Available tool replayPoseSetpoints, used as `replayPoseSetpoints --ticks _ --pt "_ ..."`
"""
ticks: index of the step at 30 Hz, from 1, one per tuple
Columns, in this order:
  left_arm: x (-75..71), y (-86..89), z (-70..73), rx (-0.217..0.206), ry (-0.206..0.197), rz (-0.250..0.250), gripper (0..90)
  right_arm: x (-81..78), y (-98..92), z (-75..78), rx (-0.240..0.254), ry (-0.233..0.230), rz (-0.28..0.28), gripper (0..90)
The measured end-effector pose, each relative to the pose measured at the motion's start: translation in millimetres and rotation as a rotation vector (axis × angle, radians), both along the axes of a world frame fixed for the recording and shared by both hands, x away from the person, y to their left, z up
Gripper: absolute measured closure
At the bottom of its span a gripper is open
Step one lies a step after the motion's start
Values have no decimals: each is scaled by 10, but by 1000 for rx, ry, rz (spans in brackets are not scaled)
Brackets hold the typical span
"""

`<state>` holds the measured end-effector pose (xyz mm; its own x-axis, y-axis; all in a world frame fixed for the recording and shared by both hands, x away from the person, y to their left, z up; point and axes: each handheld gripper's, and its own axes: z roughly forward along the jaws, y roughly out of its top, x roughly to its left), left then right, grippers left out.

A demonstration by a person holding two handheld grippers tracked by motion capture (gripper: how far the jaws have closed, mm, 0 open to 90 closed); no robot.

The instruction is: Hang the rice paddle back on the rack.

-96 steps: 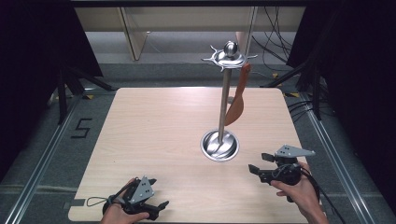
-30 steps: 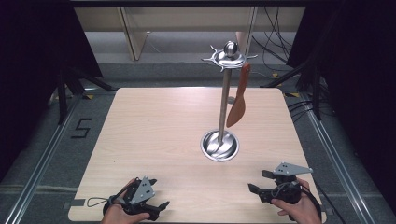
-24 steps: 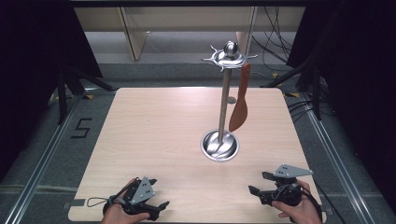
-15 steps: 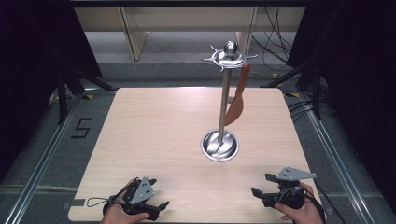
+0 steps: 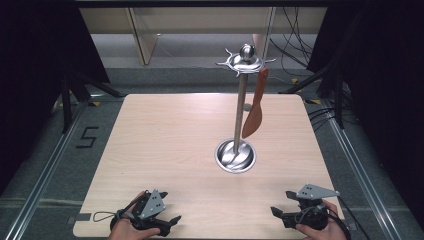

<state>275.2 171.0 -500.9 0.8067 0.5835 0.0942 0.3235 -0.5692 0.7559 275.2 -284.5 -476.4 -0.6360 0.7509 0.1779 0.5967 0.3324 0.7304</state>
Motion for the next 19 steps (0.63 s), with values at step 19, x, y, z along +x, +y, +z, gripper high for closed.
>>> replayPoseSetpoints --ticks 19 --pt "15 5 -16 -8 9 4 156 -16 1 -32 -33 -4 25 199"
